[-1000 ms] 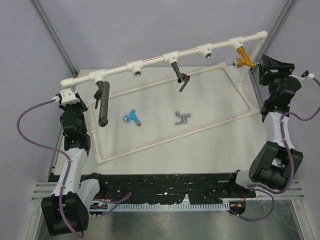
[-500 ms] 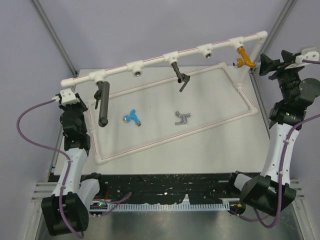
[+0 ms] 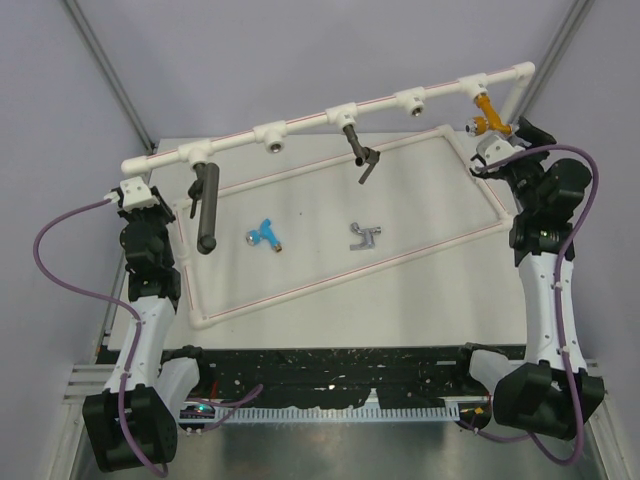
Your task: Install the water faucets
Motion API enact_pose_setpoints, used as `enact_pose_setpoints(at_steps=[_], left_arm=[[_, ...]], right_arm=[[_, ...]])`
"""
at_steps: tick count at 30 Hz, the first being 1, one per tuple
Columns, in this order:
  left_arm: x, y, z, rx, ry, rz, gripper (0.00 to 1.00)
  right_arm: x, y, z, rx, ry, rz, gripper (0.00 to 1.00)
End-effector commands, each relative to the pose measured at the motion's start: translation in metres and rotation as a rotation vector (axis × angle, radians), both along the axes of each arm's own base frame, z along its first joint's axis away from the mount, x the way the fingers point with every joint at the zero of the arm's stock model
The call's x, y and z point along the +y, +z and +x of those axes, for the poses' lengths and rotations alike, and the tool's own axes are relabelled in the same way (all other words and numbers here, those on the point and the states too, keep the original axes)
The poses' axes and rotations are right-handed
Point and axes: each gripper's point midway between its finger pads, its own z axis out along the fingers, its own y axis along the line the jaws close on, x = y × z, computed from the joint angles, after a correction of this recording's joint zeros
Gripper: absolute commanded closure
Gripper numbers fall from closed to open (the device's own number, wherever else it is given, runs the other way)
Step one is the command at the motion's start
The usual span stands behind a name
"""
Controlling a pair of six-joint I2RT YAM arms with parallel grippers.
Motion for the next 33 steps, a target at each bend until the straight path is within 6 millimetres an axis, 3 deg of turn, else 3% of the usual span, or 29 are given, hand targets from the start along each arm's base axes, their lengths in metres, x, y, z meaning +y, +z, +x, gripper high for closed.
enact_pose_setpoints(at_steps=[1,12,18,27,33], left_arm=[[-0.017,0.024,0.000,-0.075,-0.074,-0.010,1.00],[-0.017,0.022,0.001,-0.068,-0.075,-0.010,1.00],[-0.016,0.024,0.000,-0.074,-0.067,-0.008,1.00],[-0.015,0.024,-0.001,-0.073,-0.064,-0.006,1.00],[-0.015,0.024,0.000,-0.073,-0.065,-0.006,1.00]], right_arm=[[-0.005,0.027,0.008,-0.108,-0.032,-0.156,0.24],[0.007,0.011,0.041,-0.099,0.012,-0.193,0.27],[0.005,0.015,0.055,-0.138,0.010,-0.033,0.32],[0.011,0.020,0.067,-0.086,0.071,0.374,0.60],[0.021,0.029,0.062,-0.003,0.142,0.891,0.74]])
